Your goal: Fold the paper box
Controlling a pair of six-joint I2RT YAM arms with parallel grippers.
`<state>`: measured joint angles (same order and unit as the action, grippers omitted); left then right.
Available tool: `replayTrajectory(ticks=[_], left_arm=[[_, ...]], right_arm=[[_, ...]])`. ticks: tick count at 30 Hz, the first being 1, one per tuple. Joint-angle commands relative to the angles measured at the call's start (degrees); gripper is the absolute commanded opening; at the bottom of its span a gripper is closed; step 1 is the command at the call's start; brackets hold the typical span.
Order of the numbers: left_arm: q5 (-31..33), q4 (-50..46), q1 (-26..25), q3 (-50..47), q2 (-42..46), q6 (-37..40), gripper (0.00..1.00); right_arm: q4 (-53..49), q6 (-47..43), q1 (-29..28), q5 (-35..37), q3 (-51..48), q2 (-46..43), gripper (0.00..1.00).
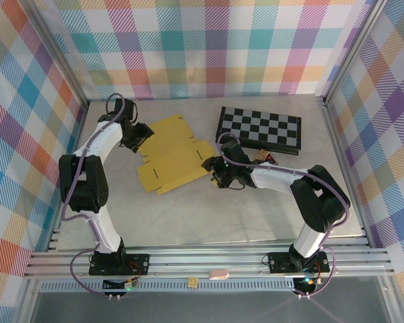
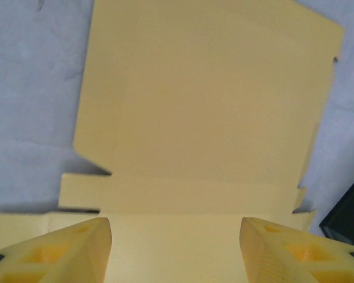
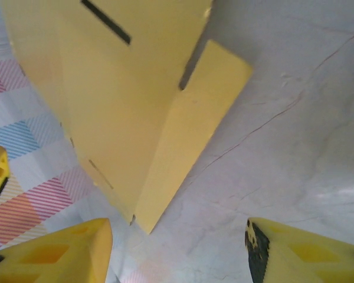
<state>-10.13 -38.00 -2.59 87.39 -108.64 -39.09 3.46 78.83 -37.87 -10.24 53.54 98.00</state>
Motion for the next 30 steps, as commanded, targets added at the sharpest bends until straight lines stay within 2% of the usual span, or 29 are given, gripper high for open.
replayTrajectory(ticks=[1,15,30], left_arm=[[-0.2,-4.4,0.9,1.2,-5.3,2.6,0.59],[-3.0,0.9,0.7,-8.6,-5.5,2.5,0.56],[-4.2,1.4,0.0,-12.8,-2.7,1.6,0.55]], right_arm=[[6.6,0.4,0.2,0.9,-0.2,2.2,0.61],[13.7,2.0,0.2,1.5,2.0,10.3,0.59],[36.8,3.7,0.0,2.1,-0.9,15.3,0.48]])
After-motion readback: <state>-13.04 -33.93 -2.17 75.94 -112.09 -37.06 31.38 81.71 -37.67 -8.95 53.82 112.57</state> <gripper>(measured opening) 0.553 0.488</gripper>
